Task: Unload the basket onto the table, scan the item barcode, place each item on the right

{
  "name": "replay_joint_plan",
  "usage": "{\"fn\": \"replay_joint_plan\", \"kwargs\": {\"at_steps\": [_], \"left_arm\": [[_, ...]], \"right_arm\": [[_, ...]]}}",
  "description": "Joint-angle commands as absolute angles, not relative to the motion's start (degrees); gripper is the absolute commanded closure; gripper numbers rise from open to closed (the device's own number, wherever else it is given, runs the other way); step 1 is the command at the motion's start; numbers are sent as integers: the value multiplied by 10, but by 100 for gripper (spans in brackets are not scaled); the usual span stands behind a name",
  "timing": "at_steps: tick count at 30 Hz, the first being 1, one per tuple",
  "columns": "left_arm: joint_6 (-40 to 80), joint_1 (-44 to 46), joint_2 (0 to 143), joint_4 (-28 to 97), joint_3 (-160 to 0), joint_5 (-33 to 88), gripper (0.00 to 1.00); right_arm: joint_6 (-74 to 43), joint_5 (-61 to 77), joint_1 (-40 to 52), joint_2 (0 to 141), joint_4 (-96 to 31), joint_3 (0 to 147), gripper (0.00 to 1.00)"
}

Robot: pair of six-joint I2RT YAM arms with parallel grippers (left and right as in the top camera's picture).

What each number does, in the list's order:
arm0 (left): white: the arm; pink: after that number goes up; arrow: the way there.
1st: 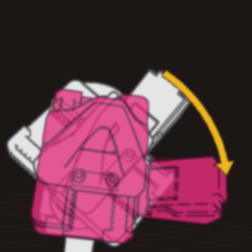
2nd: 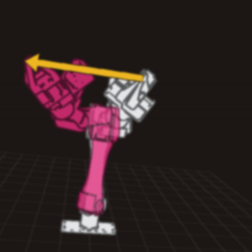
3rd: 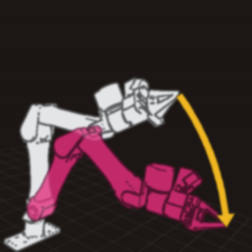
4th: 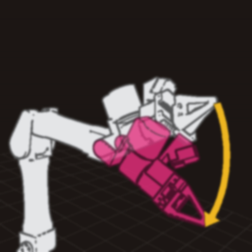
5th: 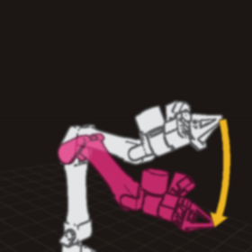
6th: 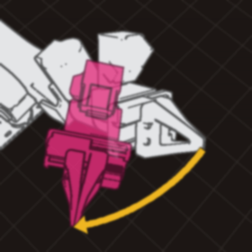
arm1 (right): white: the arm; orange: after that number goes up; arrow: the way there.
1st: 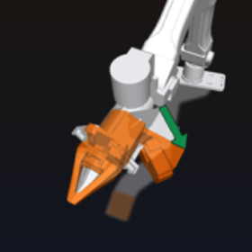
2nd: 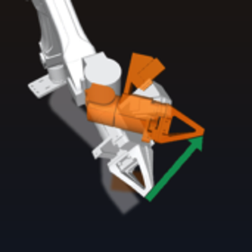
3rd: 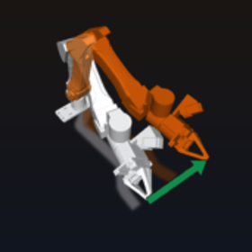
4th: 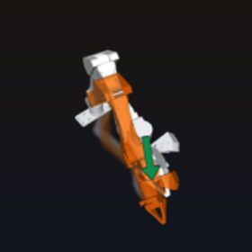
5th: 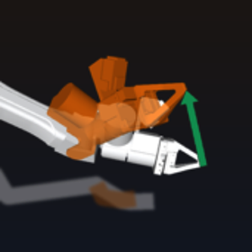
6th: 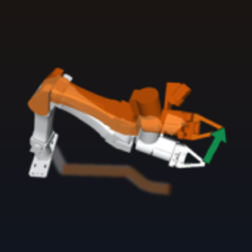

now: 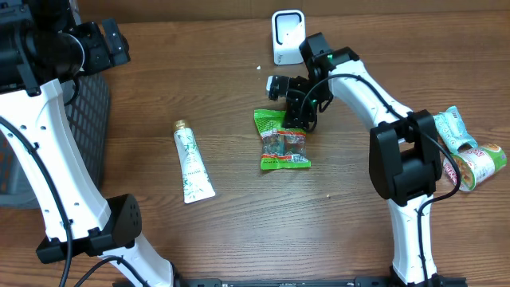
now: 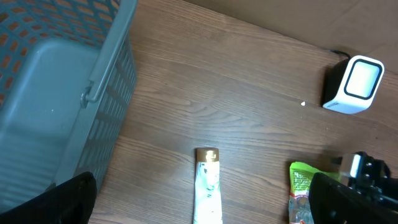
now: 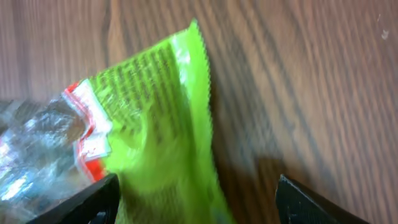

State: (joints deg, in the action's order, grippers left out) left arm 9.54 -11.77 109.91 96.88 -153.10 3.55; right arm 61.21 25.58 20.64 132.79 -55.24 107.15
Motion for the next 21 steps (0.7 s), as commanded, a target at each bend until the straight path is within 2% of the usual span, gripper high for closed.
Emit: {"fn": "replay_joint_plan", "kwargs": {"at_steps": [1,4,6,8,9,10,12,13,14,21], "left_arm": [[103,-119,1098,968,-1531,29,0],[103,-119,1098,968,-1531,29,0],[103,-119,1098,968,-1531,29,0],[103,-119,1098,968,-1531,29,0],[103,-119,1098,968,-1531,29,0],[103,-119,1098,968,-1531,29,0],[103,-119,1098,968,-1531,29,0],[103,-119,1098,968,-1531,29,0],[103,-119,1098,968,-1531,29,0],[103,-119,1098,968,-1531,29,0]], "right_arm": [[598,281,209,1328,-522,1042,20],[598,279,209,1328,-502,1028,22],[598,279,209,1328,-502,1027,32],[580,279,209,1328,-501,1027,48],[564,279,209,1328,-502,1027,65],[545,280,209,1328,-502,1027,76],[490,279,209,1328,-502,1028,89],[461,280,209,1328,-502,1028,91],[430,280,209,1328,-502,1029,96],[97,279,209,1328,-499,1040,96]]}}
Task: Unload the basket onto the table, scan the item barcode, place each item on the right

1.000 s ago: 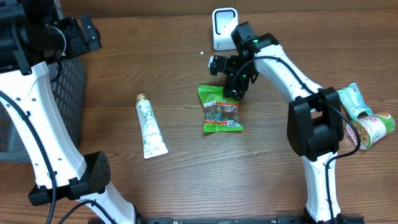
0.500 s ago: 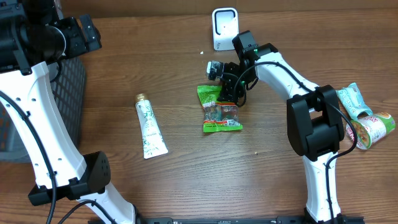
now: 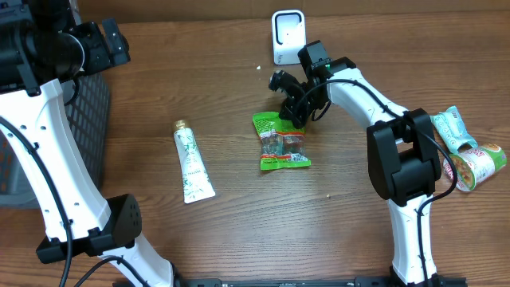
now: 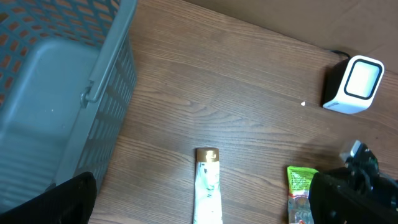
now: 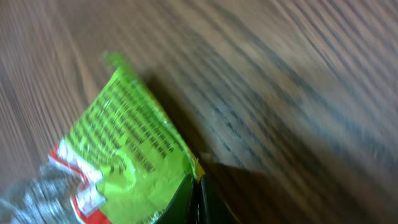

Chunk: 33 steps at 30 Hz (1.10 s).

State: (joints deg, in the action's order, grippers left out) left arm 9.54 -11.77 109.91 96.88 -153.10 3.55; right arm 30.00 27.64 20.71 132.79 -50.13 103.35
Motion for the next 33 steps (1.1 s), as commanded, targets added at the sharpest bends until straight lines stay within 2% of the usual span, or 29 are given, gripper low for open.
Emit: {"fn": "replay_joint_plan", "kwargs": {"at_steps": [1,5,8,17,19,20,22,26,28,33], "left_arm": [[103,-119,1098,968,-1531,29,0],[103,-119,1098,968,-1531,29,0],[103,-119,1098,968,-1531,29,0],[103,-119,1098,968,-1531,29,0],[103,-119,1098,968,-1531,29,0],[103,-119,1098,968,-1531,29,0],[103,-119,1098,968,-1531,29,0],[103,-119,1098,968,-1531,29,0],[103,-119,1098,968,-1531,29,0],[103,-119,1098,968,-1531,29,0]], "right_arm": [[31,279,209,1328,-500,1039,96],[-236,217,209,1328,-531,1038,96],[-369,148,208,1328,-553,1038,96],[-383,100,148,1323,-629,1072,96],[-347,125,137,1323,-639,1078,96],[-291,161,132,1323,-645,1082,88],[-221,207,125,1323,-660,1090,51],[-102,256,115,1323,-690,1110,17],[-59,261,113,1323,-689,1110,11],[10,260,116,1324,-662,1107,13]]}}
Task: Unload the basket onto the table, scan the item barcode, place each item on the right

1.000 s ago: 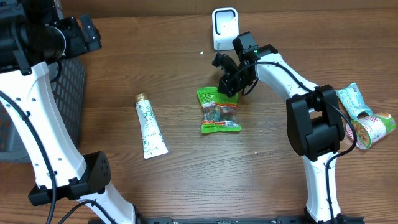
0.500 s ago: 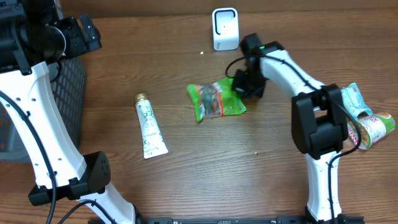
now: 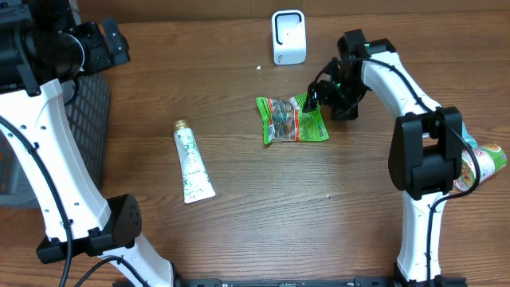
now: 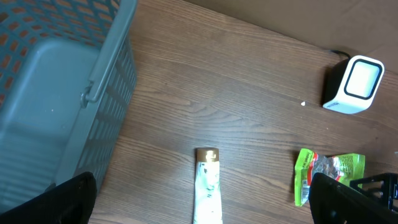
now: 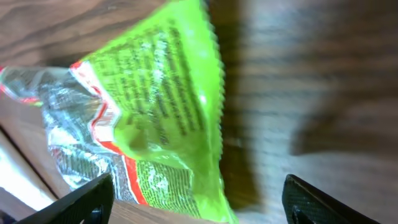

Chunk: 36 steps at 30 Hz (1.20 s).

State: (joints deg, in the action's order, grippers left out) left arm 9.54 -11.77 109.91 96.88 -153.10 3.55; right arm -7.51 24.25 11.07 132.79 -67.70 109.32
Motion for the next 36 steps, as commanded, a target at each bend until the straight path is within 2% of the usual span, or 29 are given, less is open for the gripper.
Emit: {"fn": "replay_joint_plan", "kwargs": {"at_steps": [1,6,10,15,20,21,23,25,31,36], "left_arm": [[103,-119,1098,968,-1531,29,0],[103,-119,1098,968,-1531,29,0],[103,-119,1098,968,-1531,29,0],[103,-119,1098,968,-1531,29,0],[103,-119,1098,968,-1531,29,0],[103,-119,1098,968,-1531,29,0],[103,-119,1098,968,-1531,29,0],[103,-119,1098,968,-1531,29,0],[103,-119,1098,968,-1531,29,0],[103,-119,1098,968,-1531,29,0]], "right_arm": [[21,260,118,1324,-652,1104,13],[40,256,125,1326,-605,1062,22],[59,296,125,1326,-581,1019,38],[53,380,132,1326,-527,981,39],[-5,388,152,1327,-478,959,43],[-5,386,156,1327,-474,955,47],[-7,384,163,1327,-467,948,65],[-23,381,165,1327,-465,948,96],[-22,457,157,1326,-459,952,96],[68,666,91,1304,-518,994,96]]}}
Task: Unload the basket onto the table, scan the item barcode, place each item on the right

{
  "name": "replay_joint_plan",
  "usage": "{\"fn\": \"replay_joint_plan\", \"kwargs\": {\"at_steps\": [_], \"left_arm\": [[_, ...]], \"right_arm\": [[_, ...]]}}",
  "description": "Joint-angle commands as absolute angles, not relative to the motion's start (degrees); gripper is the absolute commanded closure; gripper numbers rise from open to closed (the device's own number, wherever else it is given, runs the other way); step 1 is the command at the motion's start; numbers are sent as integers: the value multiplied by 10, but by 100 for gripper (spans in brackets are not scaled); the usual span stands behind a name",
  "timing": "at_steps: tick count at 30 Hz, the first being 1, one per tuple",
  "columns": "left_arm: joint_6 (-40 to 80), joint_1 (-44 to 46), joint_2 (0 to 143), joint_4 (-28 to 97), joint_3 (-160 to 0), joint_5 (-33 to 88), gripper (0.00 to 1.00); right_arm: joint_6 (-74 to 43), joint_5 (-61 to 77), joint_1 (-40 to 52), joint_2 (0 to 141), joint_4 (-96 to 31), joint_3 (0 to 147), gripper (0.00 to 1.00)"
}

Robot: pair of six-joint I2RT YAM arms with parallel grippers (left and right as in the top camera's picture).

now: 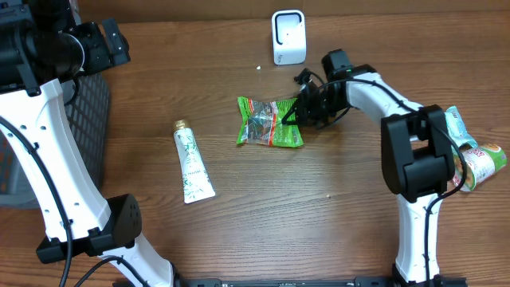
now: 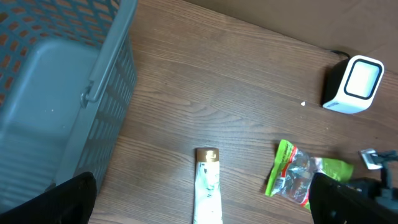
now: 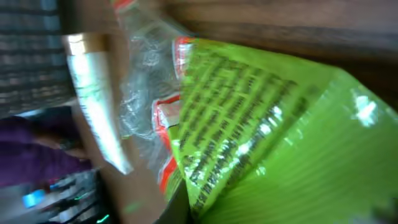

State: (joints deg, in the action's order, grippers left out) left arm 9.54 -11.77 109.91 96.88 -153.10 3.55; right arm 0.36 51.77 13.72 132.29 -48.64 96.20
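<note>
The green snack packet (image 1: 269, 122) lies crosswise at the table's middle, in front of the white scanner (image 1: 288, 36). My right gripper (image 1: 300, 112) is shut on the packet's right end. In the right wrist view the packet (image 3: 267, 124) fills the frame, its black print side showing, with the gripper (image 3: 186, 208) pinched on its edge. No barcode can be made out there. My left gripper (image 1: 96, 44) hangs high at the back left. The left wrist view shows it open (image 2: 202, 202) and empty, with the packet (image 2: 298, 177) and scanner (image 2: 354, 84) far below.
A white and green tube (image 1: 191, 163) lies left of the packet. A grey basket (image 1: 89, 119) stands at the left edge. Several cups and packets (image 1: 470, 155) lie at the right edge.
My right gripper was open at the packet's right end. It is now shut on that end, and the packet sits further left and slightly tilted. The left arm has not moved.
The packet first lay lengthwise with my right gripper open at its far edge. Then the gripper was shut on its far corner. Then the packet lay crosswise nearer the scanner with the gripper open beside it. Now it is gripped again, shifted left.
</note>
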Motion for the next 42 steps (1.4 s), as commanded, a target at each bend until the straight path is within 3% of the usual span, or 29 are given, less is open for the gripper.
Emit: {"fn": "replay_joint_plan", "kwargs": {"at_steps": [1,13,21,22,24,26,29,34,35,37,42], "left_arm": [[103,-119,1098,968,-1531,29,0],[103,-119,1099,968,-1531,29,0],[103,-119,1099,968,-1531,29,0],[103,-119,1099,968,-1531,29,0],[103,-119,1099,968,-1531,29,0],[103,-119,1099,968,-1531,29,0],[103,-119,1099,968,-1531,29,0],[103,-119,1099,968,-1531,29,0],[103,-119,1099,968,-1531,29,0],[103,-119,1099,968,-1531,29,0],[103,-119,1099,968,-1531,29,0]], "right_arm": [[88,680,83,1299,-536,1000,96],[295,792,22,1276,-740,1047,96],[263,568,24,1276,-763,1043,96],[248,538,27,1276,-755,1040,94],[195,467,32,1276,-737,1035,65],[136,375,35,1276,-732,1034,43],[96,259,33,1276,-744,1047,34],[113,177,28,1276,-791,1148,26],[126,167,28,1276,-798,1174,21],[190,159,38,1276,-801,1248,2],[322,177,74,1280,-797,1265,0]]}}
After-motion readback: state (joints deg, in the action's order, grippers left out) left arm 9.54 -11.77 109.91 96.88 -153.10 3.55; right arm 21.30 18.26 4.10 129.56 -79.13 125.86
